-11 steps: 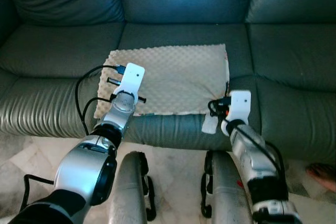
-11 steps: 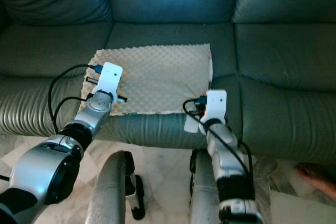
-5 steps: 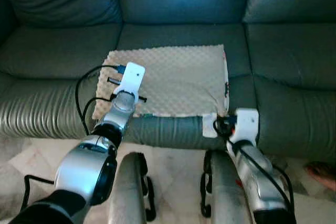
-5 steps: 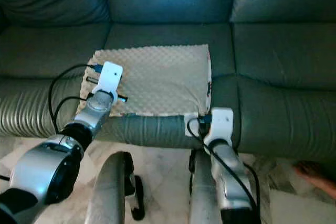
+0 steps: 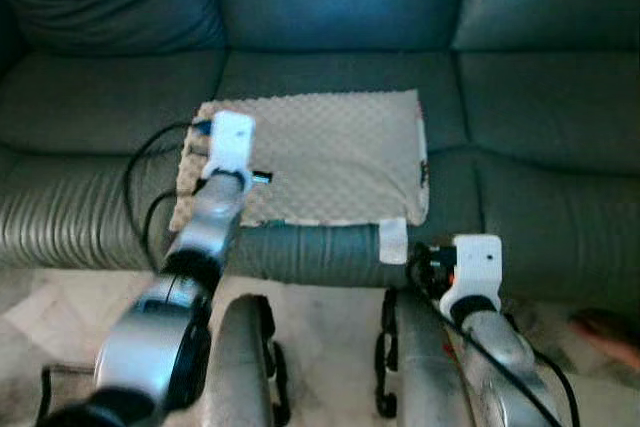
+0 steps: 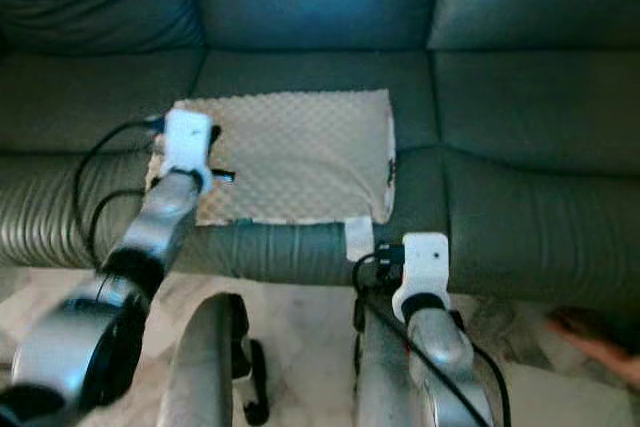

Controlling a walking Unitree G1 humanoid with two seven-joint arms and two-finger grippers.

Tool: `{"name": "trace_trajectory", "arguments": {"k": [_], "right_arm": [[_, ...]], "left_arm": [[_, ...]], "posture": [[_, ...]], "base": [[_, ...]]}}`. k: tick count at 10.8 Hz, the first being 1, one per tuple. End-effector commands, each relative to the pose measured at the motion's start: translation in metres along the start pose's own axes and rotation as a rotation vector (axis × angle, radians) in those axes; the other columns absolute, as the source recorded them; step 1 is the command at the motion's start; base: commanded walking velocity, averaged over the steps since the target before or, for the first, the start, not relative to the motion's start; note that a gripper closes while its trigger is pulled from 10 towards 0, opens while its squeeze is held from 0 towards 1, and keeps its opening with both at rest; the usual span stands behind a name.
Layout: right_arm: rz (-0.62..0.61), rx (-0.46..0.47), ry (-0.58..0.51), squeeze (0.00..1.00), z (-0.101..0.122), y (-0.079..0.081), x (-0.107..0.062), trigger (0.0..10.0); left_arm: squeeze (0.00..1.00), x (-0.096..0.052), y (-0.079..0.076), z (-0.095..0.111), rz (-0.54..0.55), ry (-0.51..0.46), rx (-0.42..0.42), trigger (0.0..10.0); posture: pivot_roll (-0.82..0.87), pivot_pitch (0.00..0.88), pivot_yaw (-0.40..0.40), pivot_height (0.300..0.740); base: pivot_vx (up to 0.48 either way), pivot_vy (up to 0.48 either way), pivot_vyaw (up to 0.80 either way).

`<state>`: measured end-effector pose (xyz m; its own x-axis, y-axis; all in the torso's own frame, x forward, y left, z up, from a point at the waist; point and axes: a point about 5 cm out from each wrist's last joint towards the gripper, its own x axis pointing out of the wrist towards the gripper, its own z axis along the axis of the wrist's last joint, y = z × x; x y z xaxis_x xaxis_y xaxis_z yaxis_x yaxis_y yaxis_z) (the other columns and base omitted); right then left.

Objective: Move the pillow to the sofa

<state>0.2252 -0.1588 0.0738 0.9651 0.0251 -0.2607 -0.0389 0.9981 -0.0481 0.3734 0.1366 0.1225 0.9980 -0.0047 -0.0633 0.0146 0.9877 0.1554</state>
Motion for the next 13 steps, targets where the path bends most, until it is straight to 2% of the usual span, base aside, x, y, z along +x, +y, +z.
{"name": "trace_trajectory", "arguments": {"k": [1, 2, 4, 5, 6, 7, 8, 9, 10, 11, 13], "right_arm": [[0.021, -0.009, -0.03, 1.0, 0.003, 0.003, -0.005, 10.0], [0.015, -0.004, -0.084, 1.0, 0.012, 0.005, -0.009, 10.0], [0.007, -0.006, -0.146, 1.0, 0.019, 0.004, -0.012, 10.0], [0.006, -0.033, -0.169, 1.0, 0.018, 0.002, -0.014, 10.0], [-0.009, -0.042, -0.173, 1.0, 0.018, -0.001, -0.013, 10.0], [-0.013, -0.051, -0.182, 1.0, 0.019, -0.002, -0.012, 10.0], [-0.011, -0.02, -0.194, 1.0, 0.023, -0.002, -0.005, 10.0], [-0.013, -0.005, -0.21, 1.0, 0.027, -0.001, 0.001, 10.0], [-0.015, 0.0, -0.224, 0.95, 0.03, 0.0, 0.006, 10.0], [-0.012, -0.008, -0.245, 0.0, 0.033, 0.0, 0.009, 10.0], [-0.016, 0.013, -0.27, 0.0, 0.037, -0.001, 0.016, 10.0]], "left_arm": [[0.0, -0.007, 0.008, -0.001, 0.006, -0.025, -0.027, 10.0], [0.0, -0.029, 0.018, -0.011, 0.009, -0.05, -0.038, 10.0], [0.0, -0.057, 0.025, -0.024, 0.004, -0.065, -0.052, 10.0], [0.0, -0.078, 0.027, -0.03, -0.005, -0.105, -0.051, 10.0], [0.0, -0.09, 0.029, -0.036, -0.002, -0.113, -0.05, 10.0], [0.0, -0.096, 0.03, -0.039, 0.012, -0.104, -0.063, 10.0], [0.0, -0.108, 0.024, -0.04, 0.004, -0.089, -0.063, 10.0], [0.0, -0.109, 0.023, -0.04, -0.006, -0.087, -0.049, 10.0], [0.0, -0.108, 0.023, -0.038, -0.021, -0.079, -0.066, 10.0], [0.0, -0.106, 0.021, -0.033, -0.032, -0.09, -0.073, 10.0], [0.0, -0.103, 0.013, -0.029, -0.049, -0.094, -0.08, 10.0]], "posture": [[-0.06, 0.097, 0.062, 0.611], [-0.06, 0.056, 0.057, 0.611], [-0.05, 0.006, 0.049, 0.611], [-0.05, 0.0, 0.038, 0.611], [-0.04, 0.0, 0.029, 0.611], [-0.04, 0.0, 0.025, 0.611], [-0.03, 0.0, 0.024, 0.611], [-0.03, 0.0, 0.029, 0.611], [-0.03, 0.0, 0.032, 0.611], [-0.03, 0.0, 0.039, 0.611], [-0.03, 0.0, 0.042, 0.636]], "base": [[0.0, 0.0, 0.0], [0.0, 0.0, 0.0], [0.0, 0.0, 0.0], [0.0, 0.0, 0.0], [0.0, 0.0, 0.0], [0.0, 0.0, 0.0], [0.0, 0.0, 0.0], [0.0, 0.0, 0.0], [0.0, 0.0, 0.0], [0.0, 0.0, 0.0], [0.0, 0.0, 0.0]]}}
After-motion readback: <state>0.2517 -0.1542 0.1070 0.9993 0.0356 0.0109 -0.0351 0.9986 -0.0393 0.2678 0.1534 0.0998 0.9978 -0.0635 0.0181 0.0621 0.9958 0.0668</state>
